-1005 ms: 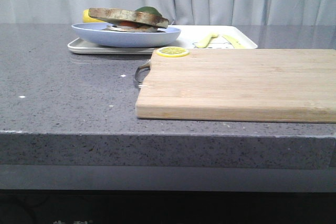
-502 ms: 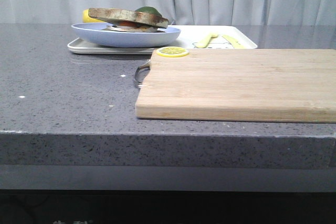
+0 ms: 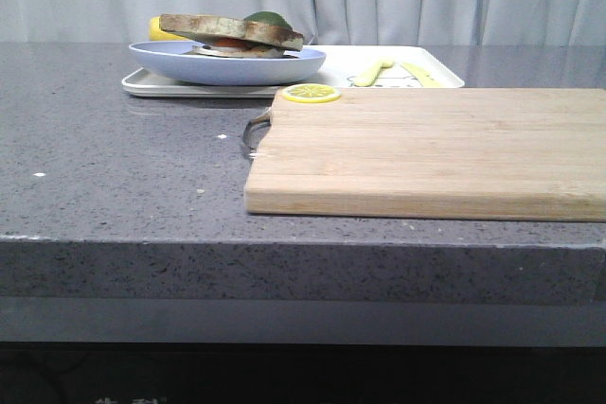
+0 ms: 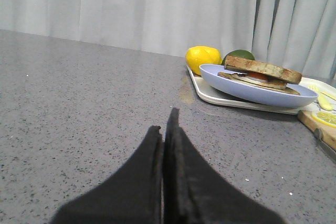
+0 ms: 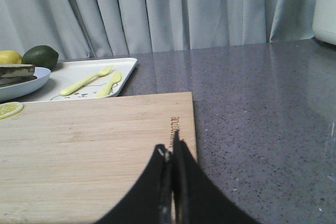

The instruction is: Place bread and move sandwich to tray

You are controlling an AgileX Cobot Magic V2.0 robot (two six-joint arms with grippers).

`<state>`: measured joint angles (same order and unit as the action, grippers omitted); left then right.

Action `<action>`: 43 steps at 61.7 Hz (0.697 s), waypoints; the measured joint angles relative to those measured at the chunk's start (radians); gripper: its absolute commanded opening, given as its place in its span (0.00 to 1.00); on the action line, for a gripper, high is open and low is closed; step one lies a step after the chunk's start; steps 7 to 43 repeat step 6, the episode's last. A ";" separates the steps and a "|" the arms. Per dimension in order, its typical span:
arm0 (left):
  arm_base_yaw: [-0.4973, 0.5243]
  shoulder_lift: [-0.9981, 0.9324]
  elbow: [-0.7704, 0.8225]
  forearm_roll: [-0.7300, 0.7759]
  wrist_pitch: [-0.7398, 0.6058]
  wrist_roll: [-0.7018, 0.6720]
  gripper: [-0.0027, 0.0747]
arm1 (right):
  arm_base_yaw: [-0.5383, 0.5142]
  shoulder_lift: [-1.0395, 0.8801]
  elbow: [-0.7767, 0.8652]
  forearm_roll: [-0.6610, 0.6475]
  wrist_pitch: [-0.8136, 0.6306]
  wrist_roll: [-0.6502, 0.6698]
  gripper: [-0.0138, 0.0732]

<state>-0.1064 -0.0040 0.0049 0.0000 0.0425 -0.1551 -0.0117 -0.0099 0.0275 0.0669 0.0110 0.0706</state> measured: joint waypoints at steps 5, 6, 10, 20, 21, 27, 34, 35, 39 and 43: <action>0.000 0.000 0.000 0.000 0.000 0.000 0.01 | 0.000 0.000 0.000 0.000 0.000 0.000 0.08; 0.000 0.000 0.000 0.000 0.000 0.000 0.01 | 0.000 0.000 0.000 0.000 0.000 0.000 0.08; 0.000 0.000 0.000 0.000 0.000 0.000 0.01 | 0.000 0.000 0.000 0.000 0.000 0.000 0.08; 0.000 0.000 0.000 0.000 0.000 0.000 0.01 | 0.000 0.000 0.000 0.000 0.000 0.000 0.08; 0.000 0.000 0.000 0.000 0.000 0.000 0.01 | 0.000 0.000 0.000 0.000 0.000 0.000 0.08; 0.000 0.000 0.000 0.000 0.000 0.000 0.01 | 0.000 0.000 0.000 0.000 0.000 0.000 0.08; 0.000 0.000 0.000 0.000 0.000 0.000 0.01 | 0.000 0.000 0.000 0.000 0.000 0.000 0.08; 0.000 0.000 0.000 0.000 0.000 0.000 0.01 | 0.000 0.000 0.000 0.000 0.000 0.000 0.08; 0.000 0.000 0.000 0.000 0.000 0.000 0.01 | 0.000 0.000 0.000 0.000 0.000 0.000 0.08; 0.000 0.000 0.000 0.000 0.000 0.000 0.01 | 0.000 0.000 0.000 0.000 0.000 0.000 0.08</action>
